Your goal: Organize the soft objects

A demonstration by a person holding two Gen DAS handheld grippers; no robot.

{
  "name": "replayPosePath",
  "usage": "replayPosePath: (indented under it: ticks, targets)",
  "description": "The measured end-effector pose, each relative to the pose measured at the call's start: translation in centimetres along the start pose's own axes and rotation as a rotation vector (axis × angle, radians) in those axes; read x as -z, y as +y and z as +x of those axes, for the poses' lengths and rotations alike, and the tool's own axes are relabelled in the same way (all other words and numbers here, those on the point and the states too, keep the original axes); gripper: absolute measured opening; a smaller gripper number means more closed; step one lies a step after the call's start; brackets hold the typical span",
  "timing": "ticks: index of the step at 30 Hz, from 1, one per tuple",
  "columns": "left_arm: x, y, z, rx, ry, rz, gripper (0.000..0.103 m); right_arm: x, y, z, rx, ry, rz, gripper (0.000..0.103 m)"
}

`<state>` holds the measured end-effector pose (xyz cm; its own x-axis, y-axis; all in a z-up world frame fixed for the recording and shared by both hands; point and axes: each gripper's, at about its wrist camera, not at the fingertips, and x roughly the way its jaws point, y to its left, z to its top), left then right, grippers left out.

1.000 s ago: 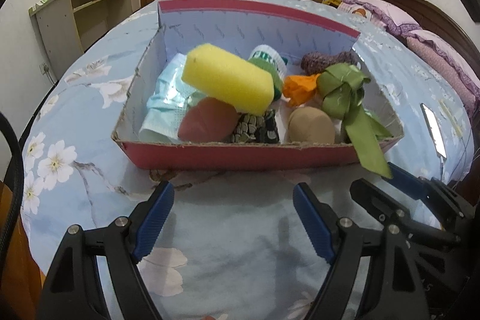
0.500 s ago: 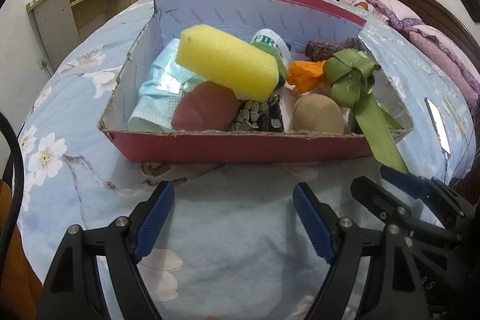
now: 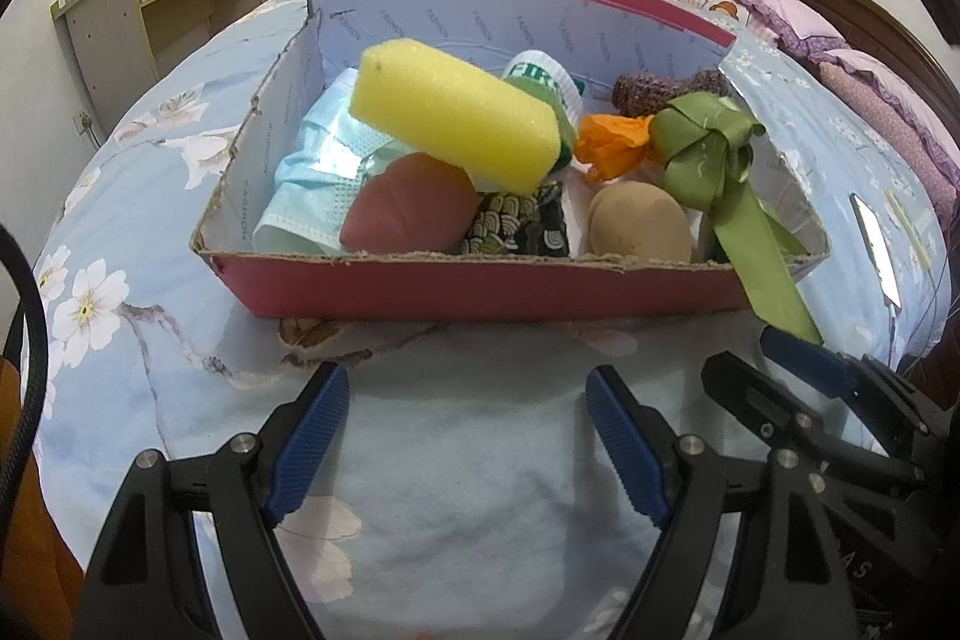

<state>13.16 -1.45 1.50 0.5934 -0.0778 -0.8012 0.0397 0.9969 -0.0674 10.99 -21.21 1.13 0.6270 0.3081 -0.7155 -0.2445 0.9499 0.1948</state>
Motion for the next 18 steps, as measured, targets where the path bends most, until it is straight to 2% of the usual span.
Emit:
replayPosePath:
  ticks: [18]
  targets:
    - [-0.01,0.21,0.33,0.002,0.009,-0.006,0.085,0.16,-0.13,0.13,0.0,0.003,0.002,0.056]
